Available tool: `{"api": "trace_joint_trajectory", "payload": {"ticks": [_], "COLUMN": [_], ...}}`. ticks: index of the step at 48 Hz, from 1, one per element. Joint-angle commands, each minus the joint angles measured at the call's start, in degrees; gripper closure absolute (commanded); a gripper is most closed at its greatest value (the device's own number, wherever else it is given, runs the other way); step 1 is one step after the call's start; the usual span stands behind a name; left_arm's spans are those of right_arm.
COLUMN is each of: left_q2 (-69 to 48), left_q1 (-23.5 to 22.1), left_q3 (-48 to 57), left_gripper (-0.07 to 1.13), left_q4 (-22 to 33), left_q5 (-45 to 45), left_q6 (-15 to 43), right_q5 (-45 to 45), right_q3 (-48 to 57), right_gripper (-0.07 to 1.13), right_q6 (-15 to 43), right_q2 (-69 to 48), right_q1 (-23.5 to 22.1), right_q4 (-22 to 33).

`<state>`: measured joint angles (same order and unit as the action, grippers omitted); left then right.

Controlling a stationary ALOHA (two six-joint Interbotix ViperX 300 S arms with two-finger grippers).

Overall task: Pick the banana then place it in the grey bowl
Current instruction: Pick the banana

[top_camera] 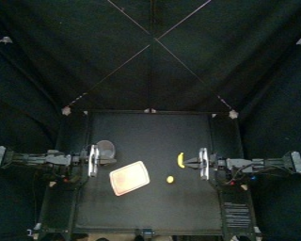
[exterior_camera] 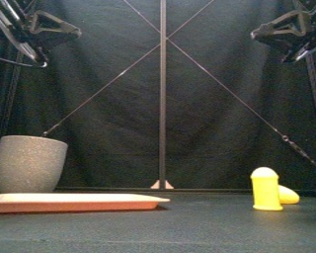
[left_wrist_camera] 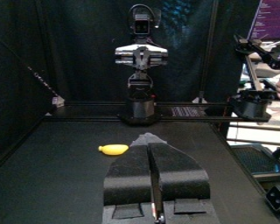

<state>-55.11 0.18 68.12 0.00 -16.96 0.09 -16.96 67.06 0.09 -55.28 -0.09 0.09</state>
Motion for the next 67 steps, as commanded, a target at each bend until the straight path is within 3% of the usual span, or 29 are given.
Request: {"api": "trace_joint_trajectory", "payload": {"ticks": [1,7,12,18,23,31,34,47,67], "left_q2": [0.44,0.44,0.44,0.53,0.53,0.53,0.53,0.53,0.53], "left_q1": [0.97,1.32,1.41,1.67,1.67,1.67,1.76,1.76,2.11], "left_q3": [-1.32,-1.32,-1.32,-1.49,-1.58,-1.32,-1.23,-1.14,-1.76], "left_gripper": [1.08,1.07,1.07,1.07,1.07,1.07,1.07,1.07,1.07], "left_q4": [0.18,0.18,0.18,0.09,0.0,-0.09,-0.18,-0.62,-0.7], "left_q5": [-0.26,-0.35,-0.35,-0.44,-0.53,-0.53,-0.53,-0.62,-1.23], "left_q6": [-0.09,-0.09,0.0,0.09,0.09,0.09,0.09,0.09,0.09], "right_q5": [0.7,6.86,18.9,33.49,40.78,42.89,42.89,42.36,40.96], "right_q3": [-0.18,-0.44,-1.76,-3.78,-5.45,-8.09,-8.88,-10.99,-14.85], "right_gripper": [1.05,1.01,0.97,0.85,0.62,0.04,-0.06,0.11,0.16], "right_q6": [1.23,5.63,9.67,13.01,14.85,16.35,16.61,16.79,16.7], "right_q2": [2.2,6.94,12.57,18.37,21.88,25.49,26.98,37.88,48.87], "right_q1": [-2.46,-8.17,-16.79,-26.81,-31.64,-31.2,-31.03,-30.59,-28.13], "right_q4": [-2.55,-13.1,-21.8,-24.87,-24.61,-23.2,-23.29,-26.28,-25.31]}}
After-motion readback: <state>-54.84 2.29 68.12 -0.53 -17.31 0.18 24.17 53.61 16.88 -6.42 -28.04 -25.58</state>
